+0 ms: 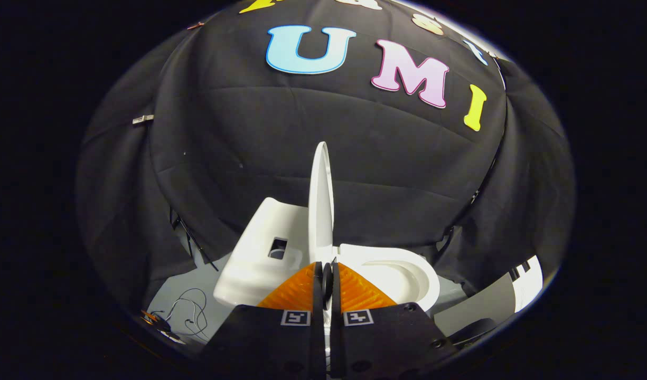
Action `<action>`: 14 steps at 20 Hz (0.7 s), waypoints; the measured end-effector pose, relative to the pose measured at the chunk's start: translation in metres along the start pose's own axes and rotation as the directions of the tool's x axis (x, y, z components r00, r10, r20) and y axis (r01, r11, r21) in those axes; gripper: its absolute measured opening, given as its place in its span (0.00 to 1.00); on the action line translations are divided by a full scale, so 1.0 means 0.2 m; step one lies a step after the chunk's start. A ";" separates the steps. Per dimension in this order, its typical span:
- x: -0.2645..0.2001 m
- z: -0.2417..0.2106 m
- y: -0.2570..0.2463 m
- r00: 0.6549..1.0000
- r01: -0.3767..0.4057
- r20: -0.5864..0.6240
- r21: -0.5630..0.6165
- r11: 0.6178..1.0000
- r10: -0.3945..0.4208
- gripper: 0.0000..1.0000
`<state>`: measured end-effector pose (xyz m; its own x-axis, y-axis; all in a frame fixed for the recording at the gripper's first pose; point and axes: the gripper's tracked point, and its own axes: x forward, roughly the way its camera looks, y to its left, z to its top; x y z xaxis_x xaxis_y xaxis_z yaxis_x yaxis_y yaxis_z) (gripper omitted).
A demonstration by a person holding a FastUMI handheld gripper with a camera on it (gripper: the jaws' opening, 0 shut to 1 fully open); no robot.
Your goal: Open the toilet lid.
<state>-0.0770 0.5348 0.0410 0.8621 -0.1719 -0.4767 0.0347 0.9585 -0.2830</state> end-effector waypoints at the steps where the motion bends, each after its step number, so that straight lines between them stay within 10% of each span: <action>1: 0.00 0.00 0.03 1.000 0.006 0.006 -0.027 1.000 -0.005 0.09; 14: 0.00 0.03 0.15 0.997 0.044 0.066 -0.120 0.992 -0.036 0.25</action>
<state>-0.0730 0.5638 0.0369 0.8919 -0.1911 -0.4100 0.0116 0.9157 -0.4017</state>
